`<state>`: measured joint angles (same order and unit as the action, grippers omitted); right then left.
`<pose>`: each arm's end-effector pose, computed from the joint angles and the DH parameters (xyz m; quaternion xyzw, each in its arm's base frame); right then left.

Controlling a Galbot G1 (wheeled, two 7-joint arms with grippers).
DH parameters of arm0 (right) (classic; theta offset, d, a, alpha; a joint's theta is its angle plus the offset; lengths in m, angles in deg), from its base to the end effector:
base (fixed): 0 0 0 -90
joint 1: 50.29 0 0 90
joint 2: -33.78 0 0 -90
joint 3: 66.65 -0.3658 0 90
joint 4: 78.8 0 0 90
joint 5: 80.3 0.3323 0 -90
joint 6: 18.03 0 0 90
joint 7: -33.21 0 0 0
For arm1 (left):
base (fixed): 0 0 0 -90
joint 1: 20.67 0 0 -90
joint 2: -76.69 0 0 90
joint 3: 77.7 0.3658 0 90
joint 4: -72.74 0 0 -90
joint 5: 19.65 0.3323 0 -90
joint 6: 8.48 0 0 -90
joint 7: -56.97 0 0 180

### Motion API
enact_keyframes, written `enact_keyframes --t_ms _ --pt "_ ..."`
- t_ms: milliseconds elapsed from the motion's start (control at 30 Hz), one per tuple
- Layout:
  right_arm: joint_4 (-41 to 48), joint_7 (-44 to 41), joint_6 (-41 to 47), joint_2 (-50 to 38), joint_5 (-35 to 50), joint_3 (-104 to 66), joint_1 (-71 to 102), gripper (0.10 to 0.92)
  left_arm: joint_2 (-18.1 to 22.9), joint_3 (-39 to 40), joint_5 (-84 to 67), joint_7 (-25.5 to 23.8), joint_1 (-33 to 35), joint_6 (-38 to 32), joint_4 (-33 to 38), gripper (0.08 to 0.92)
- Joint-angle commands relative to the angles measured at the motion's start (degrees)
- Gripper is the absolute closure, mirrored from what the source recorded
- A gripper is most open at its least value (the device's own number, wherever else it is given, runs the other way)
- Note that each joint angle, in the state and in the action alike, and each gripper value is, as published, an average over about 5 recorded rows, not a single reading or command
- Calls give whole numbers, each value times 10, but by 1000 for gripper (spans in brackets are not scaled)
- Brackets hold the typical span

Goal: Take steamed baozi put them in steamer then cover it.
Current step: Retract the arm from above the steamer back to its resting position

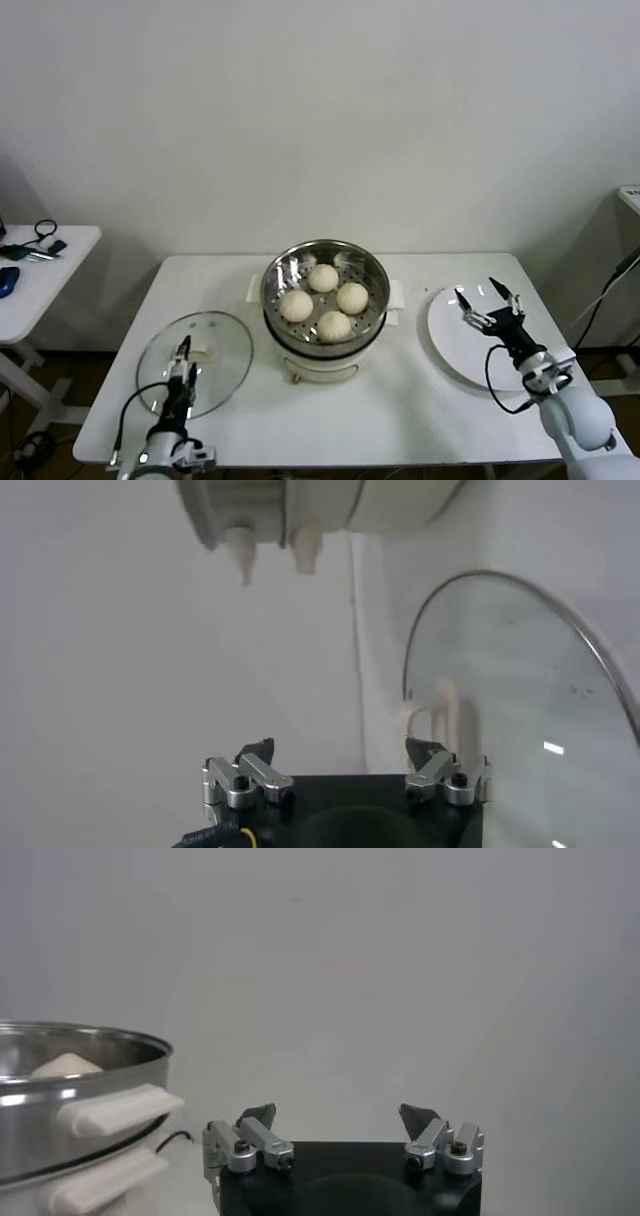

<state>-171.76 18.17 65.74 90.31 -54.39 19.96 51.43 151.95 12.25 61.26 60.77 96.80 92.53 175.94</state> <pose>0.2675 -0.2086 -0.3415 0.1282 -0.9894 0.0658 0.0195 0.1577 0.0740 -0.3979 -0.0210 -0.6624 -0.7415 0.1045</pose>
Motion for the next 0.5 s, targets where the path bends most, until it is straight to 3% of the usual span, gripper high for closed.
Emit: enact_keyframes --t_ms 33,500 --pt "3 2 -1 11 -13 -17 13 203 -1 7 47 24 -71 1 -91 177" --pt "13 -2 -6 13 -27 -19 12 203 -4 4 42 39 -128 -9 -164 177"
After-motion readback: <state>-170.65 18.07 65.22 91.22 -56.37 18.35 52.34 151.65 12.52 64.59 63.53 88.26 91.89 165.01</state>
